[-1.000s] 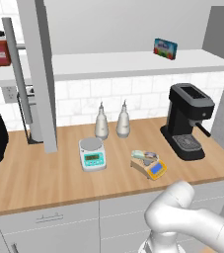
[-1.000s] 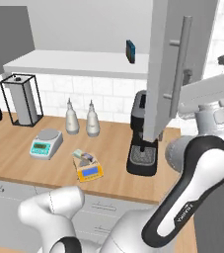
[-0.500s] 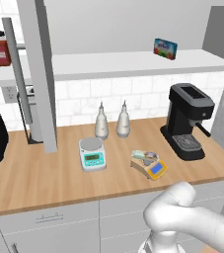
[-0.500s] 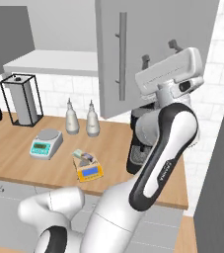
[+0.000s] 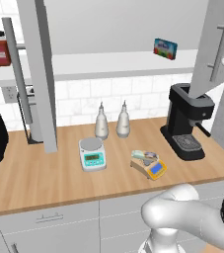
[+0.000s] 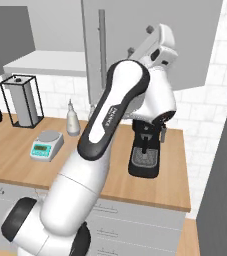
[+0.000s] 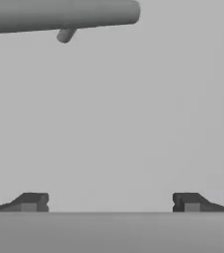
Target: Pick the bar and place it on the digital scale for weighing, and close the cabinet.
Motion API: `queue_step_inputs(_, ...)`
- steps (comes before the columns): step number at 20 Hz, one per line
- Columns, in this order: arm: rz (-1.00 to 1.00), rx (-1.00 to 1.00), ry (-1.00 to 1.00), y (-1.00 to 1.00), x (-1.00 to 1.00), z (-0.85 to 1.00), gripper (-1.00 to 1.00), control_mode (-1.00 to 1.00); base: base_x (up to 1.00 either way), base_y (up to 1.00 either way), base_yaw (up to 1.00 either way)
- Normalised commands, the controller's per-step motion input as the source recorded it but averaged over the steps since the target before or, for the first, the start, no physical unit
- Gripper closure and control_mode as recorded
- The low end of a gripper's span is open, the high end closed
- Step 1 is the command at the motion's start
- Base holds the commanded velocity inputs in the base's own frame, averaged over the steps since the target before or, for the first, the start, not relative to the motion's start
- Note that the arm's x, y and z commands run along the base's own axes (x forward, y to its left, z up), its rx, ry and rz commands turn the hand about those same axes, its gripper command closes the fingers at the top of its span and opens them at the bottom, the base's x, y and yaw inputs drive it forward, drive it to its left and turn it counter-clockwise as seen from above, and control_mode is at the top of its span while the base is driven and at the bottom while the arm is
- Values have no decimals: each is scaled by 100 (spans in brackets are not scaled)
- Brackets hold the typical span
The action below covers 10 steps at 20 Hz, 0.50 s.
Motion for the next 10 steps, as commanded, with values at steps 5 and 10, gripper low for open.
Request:
queue_step_inputs(5, -6, -23, 45, 7, 66, 6, -100, -100, 0, 0, 0)
queue_step_inputs(10, 0, -18, 19, 22, 94, -50, -100, -100, 0, 0, 0)
